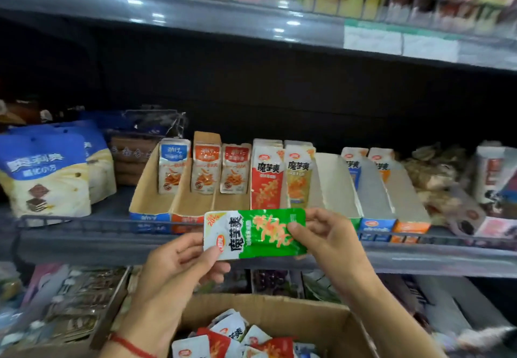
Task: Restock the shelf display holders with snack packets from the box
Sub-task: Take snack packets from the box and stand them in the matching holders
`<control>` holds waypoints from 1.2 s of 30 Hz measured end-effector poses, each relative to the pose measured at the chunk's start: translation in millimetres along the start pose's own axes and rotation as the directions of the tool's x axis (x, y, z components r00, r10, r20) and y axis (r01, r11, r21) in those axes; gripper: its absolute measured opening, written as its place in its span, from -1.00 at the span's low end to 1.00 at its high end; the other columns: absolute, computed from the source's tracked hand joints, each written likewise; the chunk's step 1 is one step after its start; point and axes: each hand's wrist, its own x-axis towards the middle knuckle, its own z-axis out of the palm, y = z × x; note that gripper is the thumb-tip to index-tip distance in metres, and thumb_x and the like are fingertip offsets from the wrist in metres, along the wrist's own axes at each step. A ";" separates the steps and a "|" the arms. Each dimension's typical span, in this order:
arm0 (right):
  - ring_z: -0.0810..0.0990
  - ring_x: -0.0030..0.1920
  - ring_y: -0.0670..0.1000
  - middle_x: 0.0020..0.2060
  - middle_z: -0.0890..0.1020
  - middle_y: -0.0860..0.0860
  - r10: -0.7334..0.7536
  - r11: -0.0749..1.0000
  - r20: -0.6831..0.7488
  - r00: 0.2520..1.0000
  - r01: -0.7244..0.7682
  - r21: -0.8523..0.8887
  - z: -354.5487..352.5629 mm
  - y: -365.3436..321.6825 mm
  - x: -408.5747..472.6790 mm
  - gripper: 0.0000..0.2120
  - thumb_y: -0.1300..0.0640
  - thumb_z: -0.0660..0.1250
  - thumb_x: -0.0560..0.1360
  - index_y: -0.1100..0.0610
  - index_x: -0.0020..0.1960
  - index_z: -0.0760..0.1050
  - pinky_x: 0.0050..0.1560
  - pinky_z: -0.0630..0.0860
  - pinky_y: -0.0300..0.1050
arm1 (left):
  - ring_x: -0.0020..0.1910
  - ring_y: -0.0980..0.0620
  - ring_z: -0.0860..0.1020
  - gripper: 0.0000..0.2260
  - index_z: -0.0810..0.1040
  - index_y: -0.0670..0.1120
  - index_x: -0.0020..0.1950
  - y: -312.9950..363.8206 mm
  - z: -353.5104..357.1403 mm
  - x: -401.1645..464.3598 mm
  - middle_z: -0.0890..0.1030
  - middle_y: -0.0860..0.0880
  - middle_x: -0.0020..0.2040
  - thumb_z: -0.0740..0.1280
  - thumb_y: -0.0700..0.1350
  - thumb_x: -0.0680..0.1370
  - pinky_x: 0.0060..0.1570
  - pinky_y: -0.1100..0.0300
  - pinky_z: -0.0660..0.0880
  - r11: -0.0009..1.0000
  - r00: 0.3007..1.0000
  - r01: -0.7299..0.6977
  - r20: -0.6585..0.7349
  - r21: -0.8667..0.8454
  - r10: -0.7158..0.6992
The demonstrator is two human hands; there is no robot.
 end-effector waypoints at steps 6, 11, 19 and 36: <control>0.68 -0.22 0.16 -0.20 0.72 0.25 0.080 0.980 -0.166 0.983 -0.047 0.194 -49.1 23.8 -14.1 -0.74 0.07 0.47 0.47 0.25 0.04 0.62 -0.23 0.60 0.02 | -0.27 -0.18 0.68 -0.86 0.61 -0.31 0.09 41.4 76.9 27.3 0.71 -0.28 -0.13 0.37 -0.28 0.56 -0.33 0.17 0.65 0.998 0.993 -0.026 0.117 0.058 0.019; 0.67 -0.26 0.04 -0.16 0.75 0.14 0.153 0.939 -0.363 0.919 -0.021 0.344 -97.8 29.6 -15.9 -0.88 0.19 0.32 0.64 0.19 0.10 0.61 -0.27 0.58 -0.11 | -0.39 -0.05 0.65 -0.91 0.63 -0.27 -0.02 94.3 166.6 85.5 0.70 -0.31 -0.11 0.34 -0.30 0.62 -0.38 0.18 0.65 0.899 0.964 -0.217 0.230 0.381 0.136; 0.61 -0.40 -0.02 -0.27 0.73 0.13 0.206 0.885 -0.421 0.883 0.015 0.466 -138.3 35.3 -17.1 -0.88 0.32 0.29 0.63 0.23 0.03 0.61 -0.44 0.52 -0.26 | -0.28 -0.19 0.72 -0.80 0.58 -0.06 -0.15 123.9 252.6 173.8 0.72 -0.19 -0.20 0.29 -0.25 0.63 -0.06 -0.17 0.68 0.424 0.919 -0.393 0.363 0.816 0.152; 0.66 -0.34 -0.02 -0.26 0.73 0.03 0.180 0.967 -0.372 0.910 -0.095 0.237 -141.9 41.4 -15.8 -0.82 0.32 0.31 0.61 0.09 -0.02 0.63 -0.17 0.58 -0.04 | -0.12 0.00 0.60 -0.89 0.70 -0.10 0.03 123.0 270.1 212.2 0.67 -0.07 -0.07 0.36 -0.21 0.61 -0.08 0.15 0.48 0.181 0.856 -0.465 0.388 0.867 0.341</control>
